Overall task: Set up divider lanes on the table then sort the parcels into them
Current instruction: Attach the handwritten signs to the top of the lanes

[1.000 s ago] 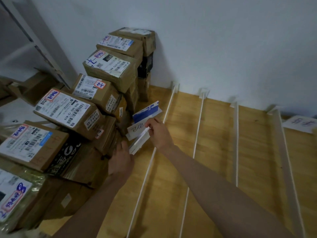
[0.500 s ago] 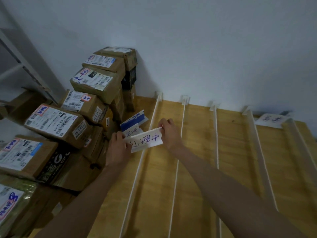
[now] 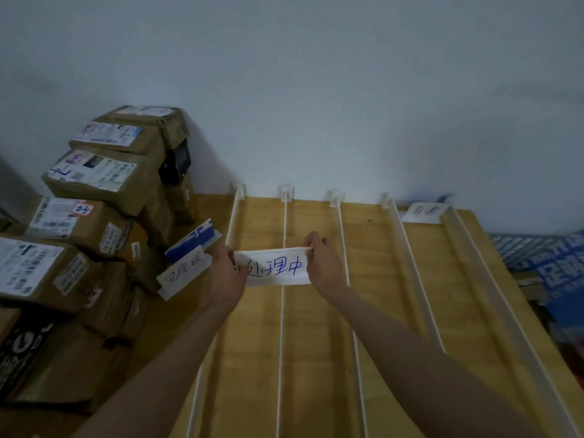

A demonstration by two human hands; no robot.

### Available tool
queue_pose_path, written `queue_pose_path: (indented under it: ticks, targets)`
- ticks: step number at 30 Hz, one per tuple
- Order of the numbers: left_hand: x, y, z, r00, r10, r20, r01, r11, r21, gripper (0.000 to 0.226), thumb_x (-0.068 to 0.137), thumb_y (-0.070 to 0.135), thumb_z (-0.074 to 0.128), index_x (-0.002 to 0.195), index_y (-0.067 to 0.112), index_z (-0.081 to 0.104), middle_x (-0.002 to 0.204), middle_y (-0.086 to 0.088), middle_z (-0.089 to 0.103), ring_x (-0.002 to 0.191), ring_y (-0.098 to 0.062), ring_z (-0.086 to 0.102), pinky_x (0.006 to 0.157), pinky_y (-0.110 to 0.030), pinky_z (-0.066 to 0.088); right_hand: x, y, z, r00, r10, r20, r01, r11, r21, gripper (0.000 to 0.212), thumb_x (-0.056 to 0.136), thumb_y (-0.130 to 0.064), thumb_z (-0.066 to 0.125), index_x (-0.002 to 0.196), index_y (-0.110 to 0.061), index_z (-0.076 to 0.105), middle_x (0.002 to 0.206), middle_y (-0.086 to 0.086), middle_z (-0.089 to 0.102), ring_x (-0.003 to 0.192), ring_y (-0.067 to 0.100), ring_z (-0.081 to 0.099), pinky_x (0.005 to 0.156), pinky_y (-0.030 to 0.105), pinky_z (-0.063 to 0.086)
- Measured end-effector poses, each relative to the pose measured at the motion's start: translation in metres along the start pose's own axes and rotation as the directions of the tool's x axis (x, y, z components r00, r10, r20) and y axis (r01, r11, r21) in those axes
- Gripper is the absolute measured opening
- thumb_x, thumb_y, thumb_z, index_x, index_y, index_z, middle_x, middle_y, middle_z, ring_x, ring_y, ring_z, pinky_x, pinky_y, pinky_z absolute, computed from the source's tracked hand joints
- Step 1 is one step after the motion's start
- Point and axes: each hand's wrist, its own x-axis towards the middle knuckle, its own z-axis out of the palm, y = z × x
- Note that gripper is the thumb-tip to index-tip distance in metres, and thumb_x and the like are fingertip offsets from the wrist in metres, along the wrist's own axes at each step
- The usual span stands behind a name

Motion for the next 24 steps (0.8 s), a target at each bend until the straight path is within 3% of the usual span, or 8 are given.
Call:
queue_pose_path:
  ticks: [2,6,8,11,14,17,20,24]
  targets:
    - [0.001,0.011,0.014,0.998,0.051,0.031,-0.051,0.999,-0.003,0.017,0.096,0.018,0.060,0.107,0.016,0.046,0.109,-0.005,0.059,0.092,-0.018,0.060,0.072,-0.029,0.053,-0.001,0.015,-0.011,0.999,0.042,-0.021,-0.042,0.999,-0.001,0.020,0.098,-0.006,0.039,0.113,-0.015,0.048,0.107,0.006,0.047,0.081,0.026,0.054,0.064,0.033,0.039]
    - [0.000,0.030,0.036,0.990,0.121,0.067,-0.122,0.992,0.007,0.023,0.092,0.014,0.064,0.110,0.013,0.051,0.115,-0.005,0.052,0.090,-0.022,0.062,0.077,-0.042,0.056,-0.002,0.041,-0.027,0.992,0.116,-0.052,-0.115,0.993,0.033,0.018,0.100,-0.007,0.039,0.114,-0.014,0.048,0.110,0.009,0.048,0.082,0.027,0.056,0.072,0.043,0.051]
    - [0.004,0.040,0.045,0.989,0.126,0.074,-0.128,0.991,0.026,0.029,0.089,0.013,0.068,0.113,0.012,0.053,0.118,-0.006,0.051,0.091,-0.022,0.062,0.078,-0.040,0.055,0.002,0.052,-0.033,0.990,0.131,-0.059,-0.127,0.990,0.067,0.016,0.100,-0.007,0.040,0.113,-0.012,0.048,0.111,0.010,0.048,0.081,0.027,0.056,0.072,0.043,0.051]
    - [0.014,0.055,0.052,0.992,0.098,0.074,-0.100,0.995,0.013,0.035,0.088,0.009,0.067,0.121,0.010,0.054,0.121,-0.007,0.052,0.096,-0.021,0.060,0.080,-0.032,0.052,0.018,0.060,-0.037,0.991,0.113,-0.074,-0.105,0.988,0.113,0.015,0.100,-0.006,0.043,0.115,-0.007,0.048,0.112,0.011,0.048,0.080,0.022,0.050,0.069,0.032,0.040]
    - [0.032,0.068,0.053,0.996,0.079,0.046,-0.077,0.997,-0.026,0.042,0.088,0.004,0.066,0.126,0.008,0.051,0.124,-0.008,0.051,0.102,-0.023,0.059,0.085,-0.032,0.052,0.045,0.058,-0.036,0.987,0.132,-0.090,-0.114,0.976,0.187,0.021,0.099,-0.004,0.046,0.119,-0.002,0.048,0.117,0.013,0.049,0.088,0.021,0.050,0.075,0.029,0.039]
    - [0.056,0.072,0.053,0.999,0.032,0.010,-0.032,0.999,-0.028,0.041,0.088,0.005,0.067,0.124,0.009,0.049,0.124,-0.007,0.050,0.105,-0.022,0.058,0.089,-0.036,0.055,0.074,0.050,-0.028,0.988,0.125,-0.094,-0.096,0.960,0.264,0.022,0.096,-0.001,0.049,0.118,0.000,0.049,0.117,0.015,0.052,0.095,0.024,0.054,0.081,0.034,0.045]
    - [0.084,0.070,0.052,1.000,0.007,-0.021,-0.008,0.999,-0.042,0.041,0.089,0.004,0.067,0.124,0.009,0.047,0.123,-0.005,0.049,0.101,-0.014,0.052,0.086,-0.026,0.051,0.105,0.042,-0.013,0.992,0.106,-0.076,-0.077,0.948,0.310,0.025,0.093,0.000,0.051,0.118,0.000,0.051,0.118,0.016,0.054,0.103,0.030,0.057,0.090,0.041,0.047]
    - [0.129,0.064,0.047,0.997,0.009,-0.076,-0.013,0.998,-0.056,0.039,0.086,0.001,0.068,0.120,0.008,0.050,0.123,-0.008,0.050,0.104,-0.015,0.051,0.093,-0.033,0.053,0.144,0.029,0.009,0.995,0.092,-0.025,-0.076,0.926,0.369,0.027,0.092,0.004,0.049,0.119,0.000,0.051,0.120,0.017,0.053,0.107,0.030,0.056,0.092,0.037,0.046]
